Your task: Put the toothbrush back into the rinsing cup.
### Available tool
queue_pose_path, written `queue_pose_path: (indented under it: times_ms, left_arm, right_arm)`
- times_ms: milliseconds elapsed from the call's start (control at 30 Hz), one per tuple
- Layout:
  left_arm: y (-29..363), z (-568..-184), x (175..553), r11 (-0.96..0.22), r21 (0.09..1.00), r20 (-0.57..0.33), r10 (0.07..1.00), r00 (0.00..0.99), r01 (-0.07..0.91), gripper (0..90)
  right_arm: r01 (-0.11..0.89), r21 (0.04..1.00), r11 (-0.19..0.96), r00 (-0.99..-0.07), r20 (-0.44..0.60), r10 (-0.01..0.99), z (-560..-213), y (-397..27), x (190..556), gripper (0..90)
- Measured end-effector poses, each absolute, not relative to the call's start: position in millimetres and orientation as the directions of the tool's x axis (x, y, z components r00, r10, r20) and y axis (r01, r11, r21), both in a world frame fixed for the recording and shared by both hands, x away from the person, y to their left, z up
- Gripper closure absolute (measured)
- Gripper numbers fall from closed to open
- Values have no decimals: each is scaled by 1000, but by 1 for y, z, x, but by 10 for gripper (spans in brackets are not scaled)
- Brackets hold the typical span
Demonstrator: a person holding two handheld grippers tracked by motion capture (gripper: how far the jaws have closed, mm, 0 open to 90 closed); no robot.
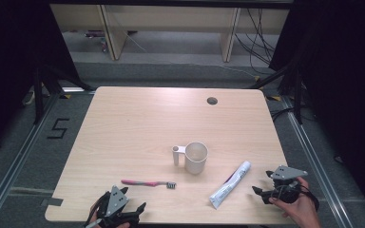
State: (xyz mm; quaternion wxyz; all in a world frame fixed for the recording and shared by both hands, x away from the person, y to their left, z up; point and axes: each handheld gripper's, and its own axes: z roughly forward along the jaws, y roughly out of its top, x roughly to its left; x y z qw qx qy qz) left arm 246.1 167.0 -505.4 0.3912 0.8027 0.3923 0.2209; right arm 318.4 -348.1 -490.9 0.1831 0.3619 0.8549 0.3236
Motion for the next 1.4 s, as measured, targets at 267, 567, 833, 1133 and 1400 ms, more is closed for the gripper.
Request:
queue_pose_path:
  times_ms: [267,567,833,1133,1400]
  left_arm:
    - [169,-501,251,-395,800,59,801,596,451,208]
    - [172,-495,263,-419,787,76,795,602,454,210]
    - [160,-489,277,-526,740,141,731,668,419,214]
    - [154,-484,301,-636,665,187,650,737,392,299]
    - [149,-478,320,-748,536,203,565,800,392,405]
  right_arm:
    - [525,677,515,-653,-67,754,-491,-349,317,209]
    - [497,693,522,-663,-84,744,-489,-348,316,221]
    - [511,701,497,-652,-60,755,-489,-345,309,224]
    - [495,703,511,-669,-66,740,-490,-345,310,230]
    - [494,704,511,-672,-63,738,-490,-345,310,236]
